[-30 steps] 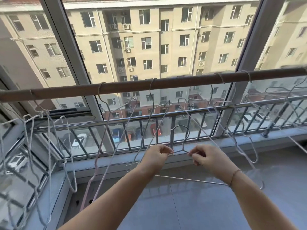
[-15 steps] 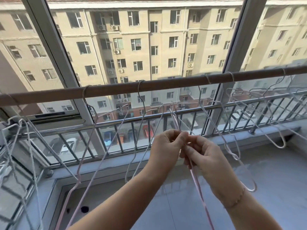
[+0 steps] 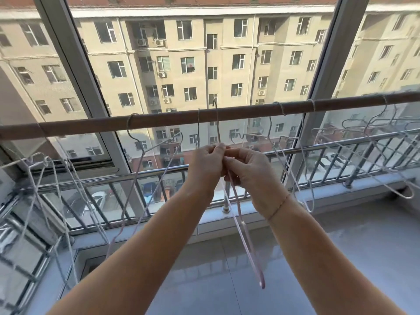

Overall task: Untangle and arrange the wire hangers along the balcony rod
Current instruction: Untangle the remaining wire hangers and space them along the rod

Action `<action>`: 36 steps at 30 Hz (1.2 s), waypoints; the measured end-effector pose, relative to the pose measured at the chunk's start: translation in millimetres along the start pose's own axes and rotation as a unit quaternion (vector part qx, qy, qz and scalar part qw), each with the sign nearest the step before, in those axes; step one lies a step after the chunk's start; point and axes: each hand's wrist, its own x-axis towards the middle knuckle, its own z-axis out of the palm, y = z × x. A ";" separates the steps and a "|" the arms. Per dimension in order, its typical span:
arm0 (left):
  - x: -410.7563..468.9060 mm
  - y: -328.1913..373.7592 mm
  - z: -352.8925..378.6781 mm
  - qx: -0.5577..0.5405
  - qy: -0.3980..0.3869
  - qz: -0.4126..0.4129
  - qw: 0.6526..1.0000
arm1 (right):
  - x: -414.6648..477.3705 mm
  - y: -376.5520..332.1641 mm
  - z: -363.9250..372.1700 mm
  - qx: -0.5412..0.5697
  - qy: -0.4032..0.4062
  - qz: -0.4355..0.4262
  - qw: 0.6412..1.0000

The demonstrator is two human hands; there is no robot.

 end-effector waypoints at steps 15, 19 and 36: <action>-21.3 -2.4 14.1 0.142 0.064 0.184 0.971 | -18.1 -0.6 -41.3 -0.295 0.142 -0.077 0.942; -15.4 -3.7 39.4 0.111 -0.024 0.141 0.984 | -23.3 -2.9 -68.3 -0.362 0.244 -0.126 0.891; 10.9 -20.0 111.8 -0.031 -0.026 -0.067 0.997 | -24.3 35.6 -142.9 -0.208 -0.019 0.051 0.977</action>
